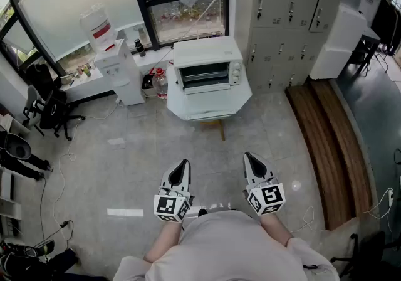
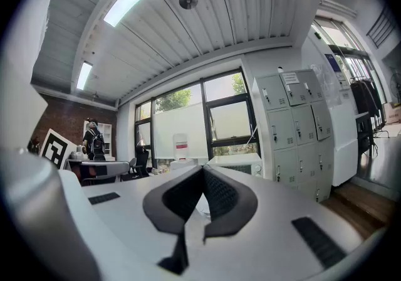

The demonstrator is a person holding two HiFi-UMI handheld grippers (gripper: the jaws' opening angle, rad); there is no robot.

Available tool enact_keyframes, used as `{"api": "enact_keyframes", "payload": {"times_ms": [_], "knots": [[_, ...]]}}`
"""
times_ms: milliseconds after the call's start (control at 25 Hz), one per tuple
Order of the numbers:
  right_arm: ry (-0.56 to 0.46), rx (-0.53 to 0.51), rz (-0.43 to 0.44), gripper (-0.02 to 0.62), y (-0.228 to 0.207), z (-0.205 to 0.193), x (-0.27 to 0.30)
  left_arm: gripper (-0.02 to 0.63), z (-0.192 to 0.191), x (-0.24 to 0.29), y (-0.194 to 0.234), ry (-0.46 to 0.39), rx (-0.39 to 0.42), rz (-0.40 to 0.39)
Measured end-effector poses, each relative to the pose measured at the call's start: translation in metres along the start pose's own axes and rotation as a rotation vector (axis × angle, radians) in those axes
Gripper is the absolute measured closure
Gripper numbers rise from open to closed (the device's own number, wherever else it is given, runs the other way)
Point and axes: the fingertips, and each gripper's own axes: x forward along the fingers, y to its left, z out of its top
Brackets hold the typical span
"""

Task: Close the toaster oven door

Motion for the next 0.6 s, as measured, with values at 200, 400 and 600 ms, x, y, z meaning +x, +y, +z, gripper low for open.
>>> {"api": "enact_keyframes", "payload": {"times_ms": [200,400,600], "knots": [[0.0,-0.009,0.011,0.589,-0.001,0.003,-0.005,0.584,0.002,0.0,-0.01,0.001,0.004,-0.002],[-0.003,-0.005,0.025,0.589,-0.005,0.002,-0.01,0.584,0.002,0.001,-0.018,0.001,0.009,0.002],[-0.019,0.005,0.023,0.589,-0.012,0.005,-0.014,0.584,0.003,0.002,-0.026,0.003,0.013,0.013]]}}
